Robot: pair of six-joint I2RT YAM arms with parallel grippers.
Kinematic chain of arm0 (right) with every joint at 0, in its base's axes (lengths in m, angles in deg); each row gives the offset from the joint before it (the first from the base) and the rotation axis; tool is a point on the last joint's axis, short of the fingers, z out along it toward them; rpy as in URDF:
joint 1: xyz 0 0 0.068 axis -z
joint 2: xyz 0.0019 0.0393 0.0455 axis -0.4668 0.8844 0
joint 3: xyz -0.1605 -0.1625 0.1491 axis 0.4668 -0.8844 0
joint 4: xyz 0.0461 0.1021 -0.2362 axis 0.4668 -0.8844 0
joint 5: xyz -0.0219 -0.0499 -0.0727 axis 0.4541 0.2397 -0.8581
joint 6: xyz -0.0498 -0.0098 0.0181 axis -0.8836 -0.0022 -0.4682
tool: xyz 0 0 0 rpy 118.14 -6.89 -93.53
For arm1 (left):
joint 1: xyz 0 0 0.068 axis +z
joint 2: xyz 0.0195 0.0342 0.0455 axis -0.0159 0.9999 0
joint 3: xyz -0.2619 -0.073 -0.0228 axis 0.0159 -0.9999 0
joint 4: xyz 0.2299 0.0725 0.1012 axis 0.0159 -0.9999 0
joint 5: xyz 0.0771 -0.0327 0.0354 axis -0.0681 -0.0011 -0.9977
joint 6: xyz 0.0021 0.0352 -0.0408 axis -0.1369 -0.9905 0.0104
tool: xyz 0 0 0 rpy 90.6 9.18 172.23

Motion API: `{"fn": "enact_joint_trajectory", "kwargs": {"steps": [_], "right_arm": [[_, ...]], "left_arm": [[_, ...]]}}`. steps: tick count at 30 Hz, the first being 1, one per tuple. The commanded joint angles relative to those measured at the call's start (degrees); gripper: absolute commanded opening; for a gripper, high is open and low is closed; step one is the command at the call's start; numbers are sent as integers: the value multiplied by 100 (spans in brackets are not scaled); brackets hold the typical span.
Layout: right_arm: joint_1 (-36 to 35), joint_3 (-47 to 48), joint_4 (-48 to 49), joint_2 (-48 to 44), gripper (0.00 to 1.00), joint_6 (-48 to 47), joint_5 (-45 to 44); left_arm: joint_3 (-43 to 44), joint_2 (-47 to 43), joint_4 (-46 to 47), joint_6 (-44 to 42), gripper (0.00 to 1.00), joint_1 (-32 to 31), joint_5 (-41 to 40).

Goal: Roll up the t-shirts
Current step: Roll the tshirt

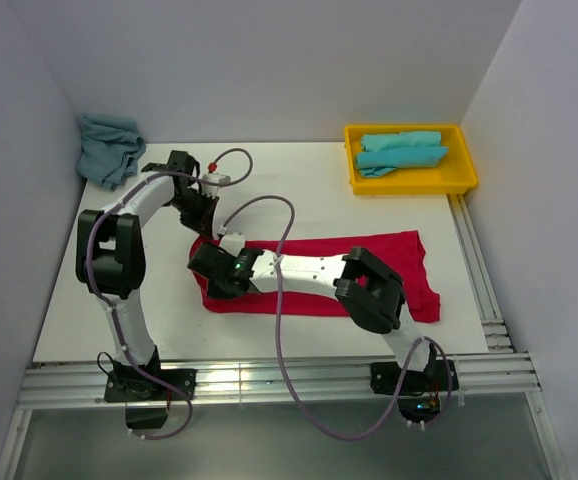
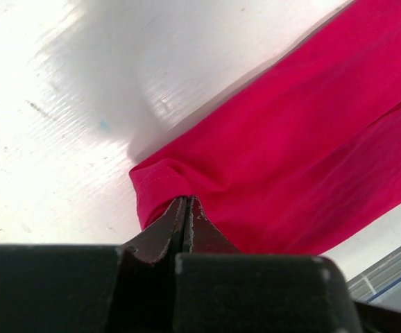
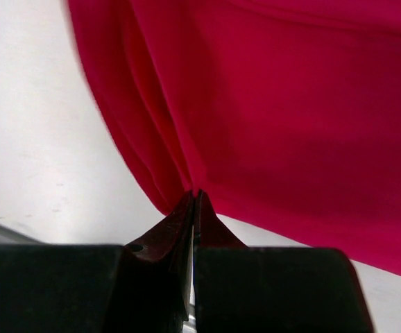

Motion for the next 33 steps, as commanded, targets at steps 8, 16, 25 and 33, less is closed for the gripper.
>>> {"fn": "enact_joint_trajectory", "kwargs": {"steps": [8, 16, 25, 33], "right_arm": [[29, -1222, 529, -904, 0, 528, -373], [3, -1785, 811, -1080, 0, 757, -329], [-76, -1900, 864, -1018, 0, 994, -329], [-85, -1917, 820, -957, 0, 1108, -329]], "left_arm": [[449, 170, -17, 451, 0, -583, -371], [625, 452, 18, 591, 0, -909, -486], [783, 495, 88, 679, 15, -1032, -433], [1152, 425, -52, 600, 43, -1041, -205]]}}
